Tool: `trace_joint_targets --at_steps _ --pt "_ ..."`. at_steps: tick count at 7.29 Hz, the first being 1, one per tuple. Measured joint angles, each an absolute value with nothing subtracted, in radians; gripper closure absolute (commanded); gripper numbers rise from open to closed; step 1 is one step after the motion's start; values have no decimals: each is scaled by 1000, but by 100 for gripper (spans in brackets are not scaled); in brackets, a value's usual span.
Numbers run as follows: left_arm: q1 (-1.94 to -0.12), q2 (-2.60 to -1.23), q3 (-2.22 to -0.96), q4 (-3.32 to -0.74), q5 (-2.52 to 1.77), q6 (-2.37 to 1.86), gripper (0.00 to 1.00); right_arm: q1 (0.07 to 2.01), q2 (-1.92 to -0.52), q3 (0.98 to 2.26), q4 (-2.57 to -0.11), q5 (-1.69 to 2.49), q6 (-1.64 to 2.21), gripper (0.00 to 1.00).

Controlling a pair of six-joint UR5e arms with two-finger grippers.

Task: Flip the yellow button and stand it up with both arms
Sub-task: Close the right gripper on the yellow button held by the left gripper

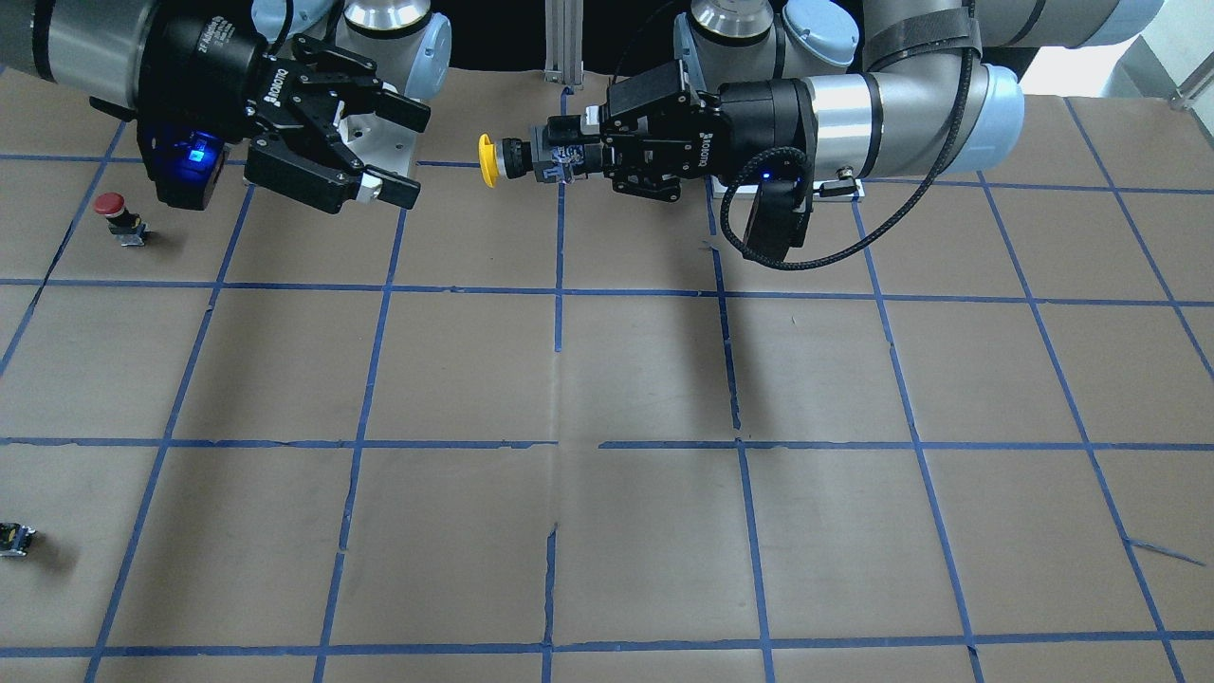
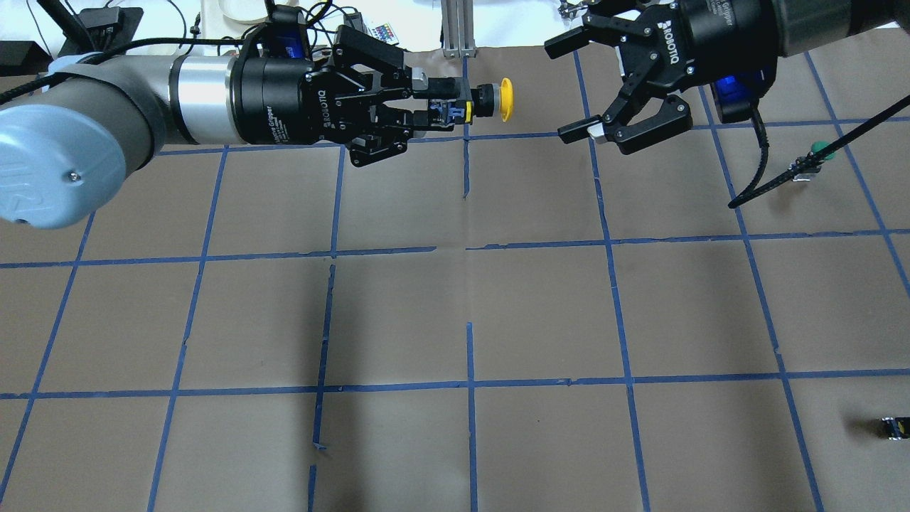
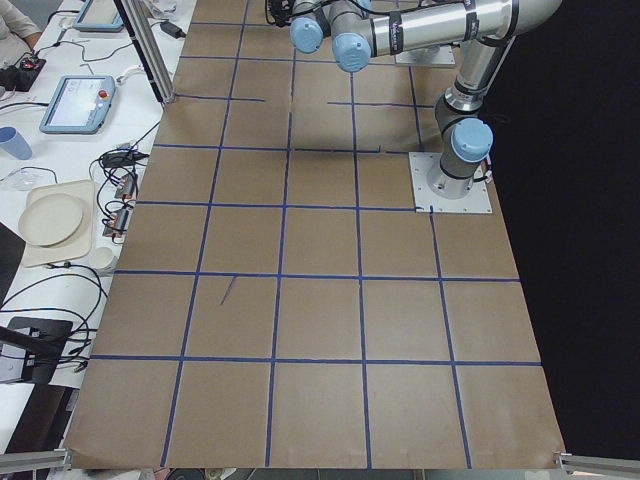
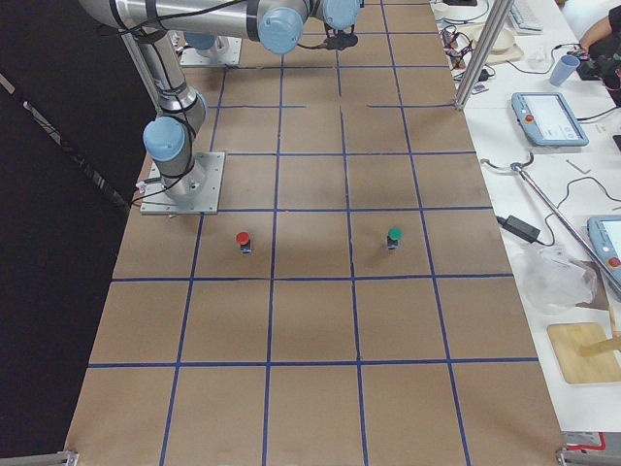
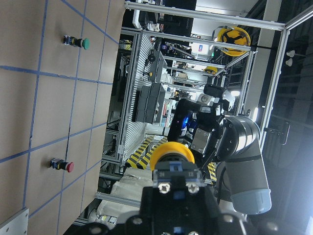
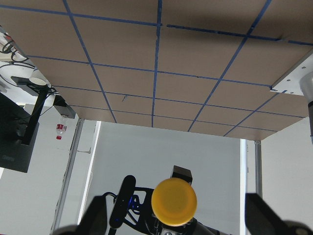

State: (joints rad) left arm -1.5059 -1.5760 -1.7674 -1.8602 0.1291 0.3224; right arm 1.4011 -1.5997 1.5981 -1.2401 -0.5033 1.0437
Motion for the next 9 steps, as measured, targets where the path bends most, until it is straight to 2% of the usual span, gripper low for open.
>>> trace_joint_targets --at_steps 6,9 --pt "-1511 -1571 -1767 -1857 131 316 87 1459 -1580 1601 -1240 -468 1063 2" --pt "-1511 -1574 -1769 -1856 132 316 87 1460 -1576 1601 -1247 -432 1061 16"
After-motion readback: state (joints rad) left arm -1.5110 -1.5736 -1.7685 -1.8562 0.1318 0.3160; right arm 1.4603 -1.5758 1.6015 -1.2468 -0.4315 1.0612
